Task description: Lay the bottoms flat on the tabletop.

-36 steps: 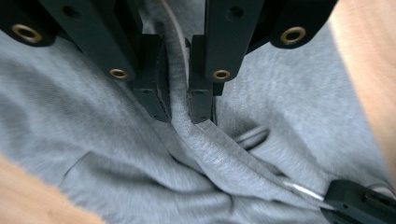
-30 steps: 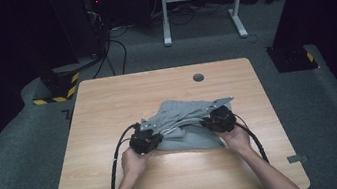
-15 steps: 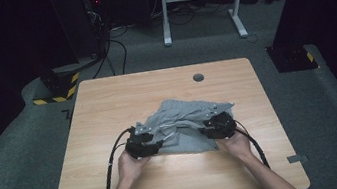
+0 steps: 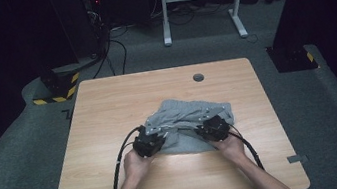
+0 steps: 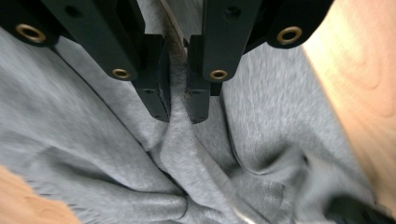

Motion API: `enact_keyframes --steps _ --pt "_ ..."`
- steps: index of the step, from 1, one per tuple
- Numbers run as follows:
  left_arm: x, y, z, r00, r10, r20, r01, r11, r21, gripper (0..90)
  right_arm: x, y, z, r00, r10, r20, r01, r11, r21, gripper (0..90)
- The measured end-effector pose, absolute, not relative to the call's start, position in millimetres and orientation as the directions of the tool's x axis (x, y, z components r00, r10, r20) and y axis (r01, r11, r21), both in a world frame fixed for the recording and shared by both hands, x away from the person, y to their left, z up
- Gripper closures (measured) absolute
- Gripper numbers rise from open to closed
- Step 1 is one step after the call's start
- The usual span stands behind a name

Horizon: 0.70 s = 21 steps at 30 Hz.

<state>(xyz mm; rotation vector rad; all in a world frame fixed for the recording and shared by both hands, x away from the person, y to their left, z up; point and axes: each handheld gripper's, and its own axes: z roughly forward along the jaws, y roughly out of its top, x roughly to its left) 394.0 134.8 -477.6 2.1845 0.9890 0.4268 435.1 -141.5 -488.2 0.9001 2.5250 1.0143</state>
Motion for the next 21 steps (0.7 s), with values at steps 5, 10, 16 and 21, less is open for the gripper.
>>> enact_keyframes --steps 5,10,16,21 --pt "377 162 -476 0.635 0.772 -0.004 0.562 -0.459 0.688 85.4 420 -167 -485 -0.753 0.658 -0.028 0.45 0.545 0.708 80.9" --pt "366 173 -489 0.632 0.775 -0.017 0.596 -0.472 0.65 84.5 416 -185 -504 -0.731 0.682 -0.028 0.488 0.551 0.676 79.0" --pt "372 168 -482 0.601 0.797 -0.052 0.599 -0.406 0.69 55.0 422 -178 -510 -0.73 0.679 -0.077 0.459 0.571 0.68 77.4" --pt "383 157 -473 0.591 0.804 -0.066 0.574 -0.361 0.735 47.0 433 -170 -513 -0.731 0.671 -0.12 0.425 0.587 0.689 77.4"
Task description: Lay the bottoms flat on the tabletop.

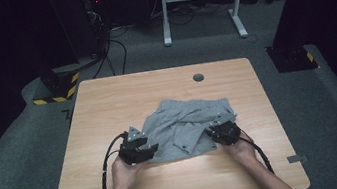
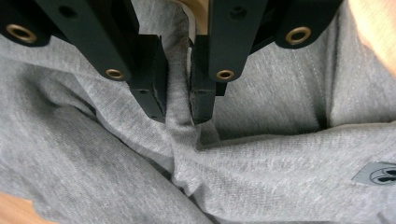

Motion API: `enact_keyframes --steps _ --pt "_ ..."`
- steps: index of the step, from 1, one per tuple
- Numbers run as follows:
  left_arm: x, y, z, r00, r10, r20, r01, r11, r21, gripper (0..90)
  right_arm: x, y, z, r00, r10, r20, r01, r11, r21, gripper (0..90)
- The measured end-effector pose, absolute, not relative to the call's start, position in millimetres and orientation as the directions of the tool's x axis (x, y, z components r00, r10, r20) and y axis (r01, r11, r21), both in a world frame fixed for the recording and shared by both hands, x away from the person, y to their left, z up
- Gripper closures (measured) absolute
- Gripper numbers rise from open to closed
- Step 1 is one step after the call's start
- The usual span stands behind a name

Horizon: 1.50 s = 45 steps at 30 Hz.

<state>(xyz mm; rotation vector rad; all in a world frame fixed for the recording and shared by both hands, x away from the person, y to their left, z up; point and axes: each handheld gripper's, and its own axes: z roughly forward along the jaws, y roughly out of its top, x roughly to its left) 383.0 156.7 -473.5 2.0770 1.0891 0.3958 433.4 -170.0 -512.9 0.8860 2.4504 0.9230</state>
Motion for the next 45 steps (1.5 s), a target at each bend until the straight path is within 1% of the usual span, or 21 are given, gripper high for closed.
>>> enact_keyframes --steps 3,6,10,13,16,19,22,23,25,28,33,35,39,42,45 --pt "395 148 -484 0.578 0.814 -0.059 0.585 -0.362 0.726 47.0 443 -164 -513 -0.731 0.671 -0.124 0.424 0.589 0.688 77.5" --pt "405 143 -499 0.553 0.832 -0.051 0.61 -0.362 0.705 46.9 454 -159 -512 -0.719 0.687 -0.104 0.449 0.573 0.686 78.1" --pt "404 147 -507 0.527 0.847 -0.07 0.612 -0.321 0.723 46.7 465 -155 -511 -0.706 0.702 -0.092 0.468 0.56 0.684 78.1" --pt "402 151 -511 0.514 0.857 -0.037 0.61 -0.334 0.719 46.6 472 -152 -511 -0.7 0.708 -0.091 0.475 0.557 0.682 78.0" --pt "401 157 -517 0.501 0.864 -0.047 0.618 -0.319 0.719 46.9 478 -147 -509 -0.695 0.712 -0.103 0.485 0.57 0.664 77.4" --pt "400 160 -519 0.501 0.865 -0.039 0.605 -0.318 0.73 46.7 478 -143 -509 -0.699 0.706 -0.112 0.476 0.576 0.664 72.9" --pt "399 159 -523 0.498 0.867 -0.015 0.58 -0.32 0.749 44.8 477 -144 -507 -0.698 0.713 -0.063 0.502 0.55 0.667 62.6" --pt "398 159 -525 0.497 0.868 -0.012 0.57 -0.317 0.758 44.0 475 -144 -504 -0.697 0.714 -0.065 0.498 0.547 0.673 59.8" --pt "397 160 -526 0.489 0.872 -0.019 0.567 -0.301 0.767 43.2 469 -147 -495 -0.692 0.72 -0.048 0.49 0.518 0.701 55.6" --pt "399 160 -526 0.478 0.878 -0.015 0.57 -0.298 0.766 42.3 460 -150 -481 -0.696 0.718 -0.031 0.465 0.483 0.742 51.9" --pt "398 157 -526 0.468 0.883 0.018 0.563 -0.314 0.764 38.2 439 -139 -471 -0.728 0.684 -0.053 0.424 0.509 0.749 52.3" --pt "399 158 -526 0.468 0.884 0.009 0.566 -0.308 0.764 37.8 432 -131 -472 -0.742 0.67 -0.036 0.427 0.513 0.745 52.4" --pt "399 158 -526 0.468 0.884 0.006 0.567 -0.306 0.765 37.2 427 -110 -485 -0.765 0.642 -0.046 0.428 0.561 0.708 52.2" --pt "399 158 -526 0.467 0.884 0.008 0.567 -0.306 0.765 37.0 428 -99 -494 -0.772 0.634 -0.034 0.438 0.57 0.695 52.6" --pt "399 158 -526 0.467 0.884 0.008 0.567 -0.306 0.765 36.9 430 -92 -502 -0.779 0.626 -0.038 0.445 0.595 0.669 58.3"
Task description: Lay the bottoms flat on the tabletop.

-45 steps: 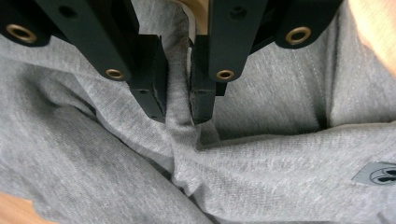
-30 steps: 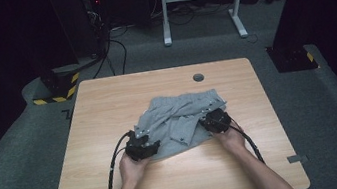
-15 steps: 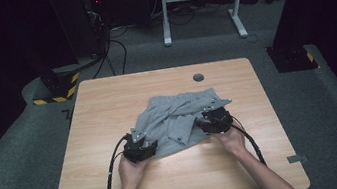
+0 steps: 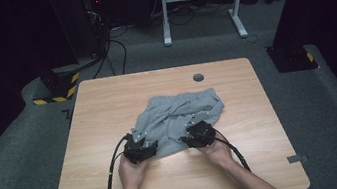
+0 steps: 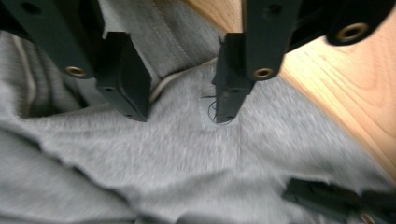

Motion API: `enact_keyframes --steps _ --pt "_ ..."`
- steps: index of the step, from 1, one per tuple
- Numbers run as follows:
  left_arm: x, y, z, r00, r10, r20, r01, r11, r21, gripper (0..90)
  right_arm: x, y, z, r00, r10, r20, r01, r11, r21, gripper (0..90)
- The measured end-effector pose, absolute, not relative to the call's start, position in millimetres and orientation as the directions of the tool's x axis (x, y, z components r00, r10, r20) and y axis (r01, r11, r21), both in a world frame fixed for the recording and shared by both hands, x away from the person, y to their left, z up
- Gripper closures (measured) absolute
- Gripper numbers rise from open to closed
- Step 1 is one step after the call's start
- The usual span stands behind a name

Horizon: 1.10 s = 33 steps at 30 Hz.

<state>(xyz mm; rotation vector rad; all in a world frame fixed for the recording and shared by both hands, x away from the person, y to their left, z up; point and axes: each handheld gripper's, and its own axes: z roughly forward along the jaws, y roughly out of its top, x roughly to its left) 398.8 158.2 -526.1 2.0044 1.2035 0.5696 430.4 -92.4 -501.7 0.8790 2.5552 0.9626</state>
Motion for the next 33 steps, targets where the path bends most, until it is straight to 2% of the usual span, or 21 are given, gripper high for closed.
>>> enact_keyframes --steps 2,5,8,14,25,33 --pt "399 158 -526 0.468 0.884 0.006 0.567 -0.306 0.765 36.8 432 -91 -506 -0.786 0.616 -0.051 0.443 0.619 0.648 64.0" --pt "399 158 -526 0.466 0.885 0.003 0.569 -0.302 0.765 36.8 432 -92 -504 -0.79 0.612 -0.037 0.451 0.621 0.641 77.5" --pt "399 158 -526 0.466 0.885 0.0 0.57 -0.301 0.765 36.5 431 -96 -500 -0.799 0.599 -0.042 0.433 0.623 0.652 84.0" --pt "399 158 -526 0.467 0.885 0.0 0.57 -0.301 0.764 36.4 428 -104 -490 -0.805 0.593 -0.034 0.422 0.611 0.67 85.3" --pt "399 159 -526 0.47 0.883 -0.002 0.572 -0.303 0.762 35.9 417 -133 -473 -0.784 0.614 -0.091 0.397 0.609 0.686 88.4" --pt "400 159 -526 0.468 0.884 -0.003 0.571 -0.301 0.764 35.9 414 -167 -470 -0.736 0.674 -0.07 0.453 0.566 0.689 88.7"
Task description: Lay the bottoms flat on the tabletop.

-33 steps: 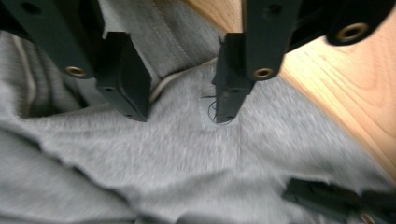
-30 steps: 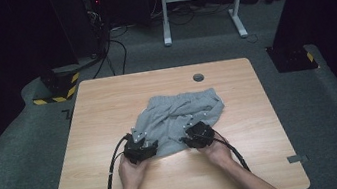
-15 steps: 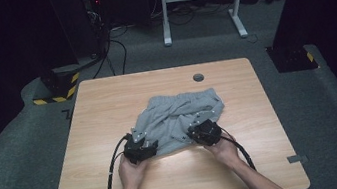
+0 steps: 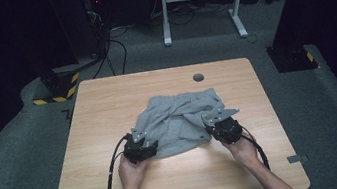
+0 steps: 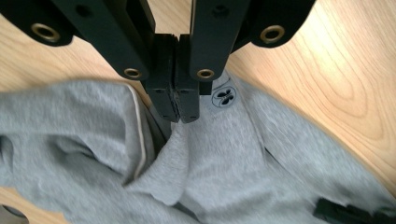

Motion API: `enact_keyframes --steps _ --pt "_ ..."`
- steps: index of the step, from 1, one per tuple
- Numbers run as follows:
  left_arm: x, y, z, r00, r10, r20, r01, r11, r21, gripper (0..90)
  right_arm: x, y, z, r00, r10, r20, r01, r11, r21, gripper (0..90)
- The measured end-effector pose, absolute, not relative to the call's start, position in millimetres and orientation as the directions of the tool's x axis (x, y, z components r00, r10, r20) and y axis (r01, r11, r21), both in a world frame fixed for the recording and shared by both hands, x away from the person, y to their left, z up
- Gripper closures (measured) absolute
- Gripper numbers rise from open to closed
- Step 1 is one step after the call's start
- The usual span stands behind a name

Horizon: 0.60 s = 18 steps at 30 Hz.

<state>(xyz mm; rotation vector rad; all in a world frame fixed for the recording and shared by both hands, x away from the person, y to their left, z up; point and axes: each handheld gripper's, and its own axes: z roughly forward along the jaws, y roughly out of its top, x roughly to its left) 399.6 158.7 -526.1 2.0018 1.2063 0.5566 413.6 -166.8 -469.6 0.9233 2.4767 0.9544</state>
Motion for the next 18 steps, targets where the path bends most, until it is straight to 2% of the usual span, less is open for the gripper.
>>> enact_keyframes --steps 4,11,12,15,18 --pt "400 159 -526 0.469 0.883 -0.003 0.572 -0.302 0.763 35.9 414 -171 -481 -0.718 0.688 -0.104 0.47 0.59 0.656 88.7" --pt "399 158 -526 0.466 0.885 0.0 0.572 -0.302 0.763 35.8 412 -194 -491 -0.677 0.733 -0.062 0.533 0.547 0.645 86.9" --pt "400 159 -526 0.465 0.885 0.0 0.572 -0.301 0.763 35.8 411 -195 -491 -0.674 0.736 -0.061 0.536 0.544 0.646 84.6" --pt "400 159 -526 0.466 0.885 0.002 0.571 -0.302 0.763 35.8 411 -196 -491 -0.672 0.74 -0.025 0.543 0.515 0.663 66.1" --pt "400 159 -526 0.465 0.885 0.002 0.572 -0.302 0.763 35.8 414 -191 -492 -0.67 0.742 -0.001 0.545 0.493 0.678 59.6"
